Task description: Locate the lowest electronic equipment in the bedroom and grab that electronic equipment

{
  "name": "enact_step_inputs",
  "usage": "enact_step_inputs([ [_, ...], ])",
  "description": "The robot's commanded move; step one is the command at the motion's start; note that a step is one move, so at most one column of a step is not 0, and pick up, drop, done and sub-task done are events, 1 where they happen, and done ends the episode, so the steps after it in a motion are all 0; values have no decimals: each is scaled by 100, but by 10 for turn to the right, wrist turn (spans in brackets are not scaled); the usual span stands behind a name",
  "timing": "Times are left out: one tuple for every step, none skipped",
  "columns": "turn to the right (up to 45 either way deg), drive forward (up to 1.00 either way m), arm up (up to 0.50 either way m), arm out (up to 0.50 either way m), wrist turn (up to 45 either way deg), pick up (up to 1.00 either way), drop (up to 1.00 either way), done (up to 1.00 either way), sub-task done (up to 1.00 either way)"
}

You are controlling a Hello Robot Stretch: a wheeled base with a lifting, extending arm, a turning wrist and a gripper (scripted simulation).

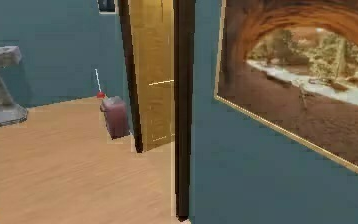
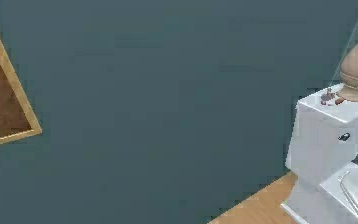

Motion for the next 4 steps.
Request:
enact_step_inputs([
  [-210, 0, 0, 0, 0, 0, 0, 0, 0],
  [0, 100, 0, 0, 0, 0, 0, 0, 0],
  [-120, 0, 0, 0, 0, 0, 0, 0, 0],
  [0, 20, 0, 0, 0, 0, 0, 0, 0],
])
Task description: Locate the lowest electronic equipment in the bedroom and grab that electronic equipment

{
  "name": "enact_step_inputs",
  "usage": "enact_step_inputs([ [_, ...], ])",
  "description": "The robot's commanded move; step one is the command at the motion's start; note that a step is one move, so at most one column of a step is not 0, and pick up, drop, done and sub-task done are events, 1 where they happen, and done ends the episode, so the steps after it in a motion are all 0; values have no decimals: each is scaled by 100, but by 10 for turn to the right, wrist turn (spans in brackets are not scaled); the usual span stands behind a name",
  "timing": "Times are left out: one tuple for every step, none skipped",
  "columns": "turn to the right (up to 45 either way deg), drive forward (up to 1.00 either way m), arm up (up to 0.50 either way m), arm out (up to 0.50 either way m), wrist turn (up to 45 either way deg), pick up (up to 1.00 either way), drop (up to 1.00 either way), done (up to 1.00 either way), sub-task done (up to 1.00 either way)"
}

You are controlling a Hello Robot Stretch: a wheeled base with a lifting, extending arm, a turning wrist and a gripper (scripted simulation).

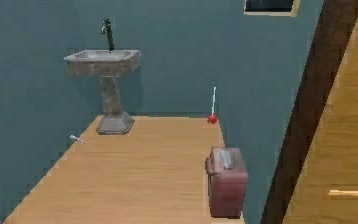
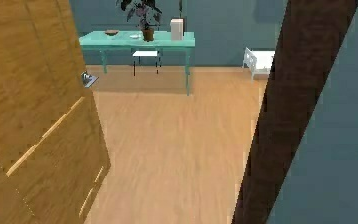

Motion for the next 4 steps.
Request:
enact_step_inputs([
  [450, 0, 0, 0, 0, 0, 0, 0, 0],
  [180, 0, 0, 0, 0, 0, 0, 0, 0],
  [0, 30, 0, 0, 0, 0, 0, 0, 0],
  [270, 0, 0, 0, 0, 0, 0, 0, 0],
])
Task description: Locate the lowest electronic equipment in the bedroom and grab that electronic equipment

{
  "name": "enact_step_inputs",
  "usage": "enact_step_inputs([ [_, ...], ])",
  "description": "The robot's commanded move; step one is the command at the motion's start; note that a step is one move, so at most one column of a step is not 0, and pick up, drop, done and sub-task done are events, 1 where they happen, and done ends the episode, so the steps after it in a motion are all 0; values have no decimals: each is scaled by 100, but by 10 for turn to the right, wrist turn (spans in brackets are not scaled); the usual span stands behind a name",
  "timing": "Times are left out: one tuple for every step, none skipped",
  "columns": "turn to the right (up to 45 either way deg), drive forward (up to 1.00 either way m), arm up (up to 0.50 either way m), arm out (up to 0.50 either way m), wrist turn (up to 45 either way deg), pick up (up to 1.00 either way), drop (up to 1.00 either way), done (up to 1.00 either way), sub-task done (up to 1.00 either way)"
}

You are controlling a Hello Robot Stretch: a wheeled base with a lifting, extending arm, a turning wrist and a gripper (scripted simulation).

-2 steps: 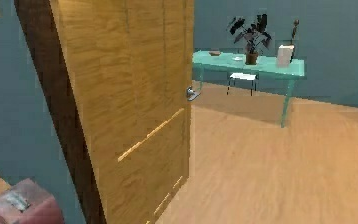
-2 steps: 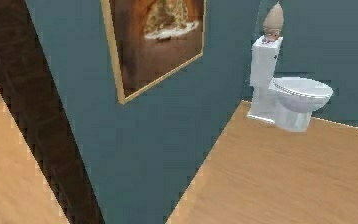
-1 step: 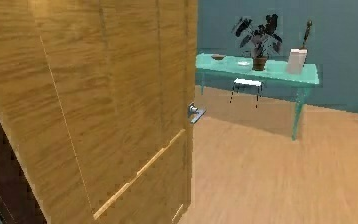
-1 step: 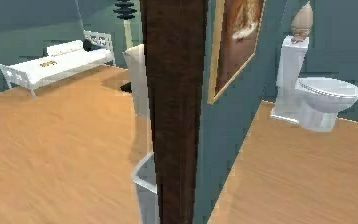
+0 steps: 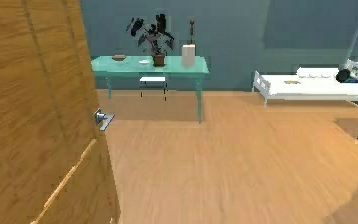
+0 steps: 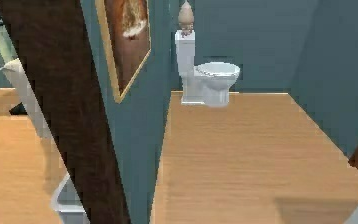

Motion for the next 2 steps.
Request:
enact_step_inputs([
  [0, 100, 0, 0, 0, 0, 0, 0, 0],
  [180, 0, 0, 0, 0, 0, 0, 0, 0],
])
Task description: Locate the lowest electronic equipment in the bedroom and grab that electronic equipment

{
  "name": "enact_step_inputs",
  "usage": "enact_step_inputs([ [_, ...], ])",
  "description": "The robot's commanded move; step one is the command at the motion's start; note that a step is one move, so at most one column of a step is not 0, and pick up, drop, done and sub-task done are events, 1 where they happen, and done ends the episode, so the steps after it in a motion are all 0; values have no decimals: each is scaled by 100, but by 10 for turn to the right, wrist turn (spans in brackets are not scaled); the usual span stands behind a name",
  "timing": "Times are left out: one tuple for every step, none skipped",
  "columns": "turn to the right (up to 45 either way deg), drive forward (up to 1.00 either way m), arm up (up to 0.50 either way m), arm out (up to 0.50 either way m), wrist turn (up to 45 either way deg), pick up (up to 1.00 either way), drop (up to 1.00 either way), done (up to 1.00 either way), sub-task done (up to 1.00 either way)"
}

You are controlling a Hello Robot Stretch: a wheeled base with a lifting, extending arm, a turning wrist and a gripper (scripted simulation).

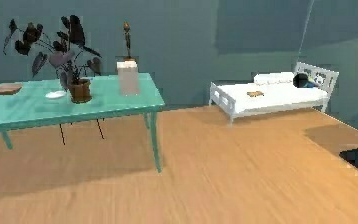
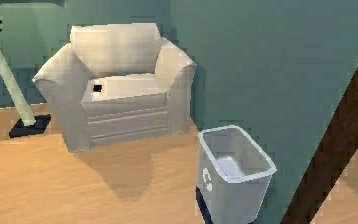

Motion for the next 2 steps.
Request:
enact_step_inputs([
  [0, 5, 0, 0, 0, 0, 0, 0, 0],
  [-450, 0, 0, 0, 0, 0, 0, 0, 0],
])
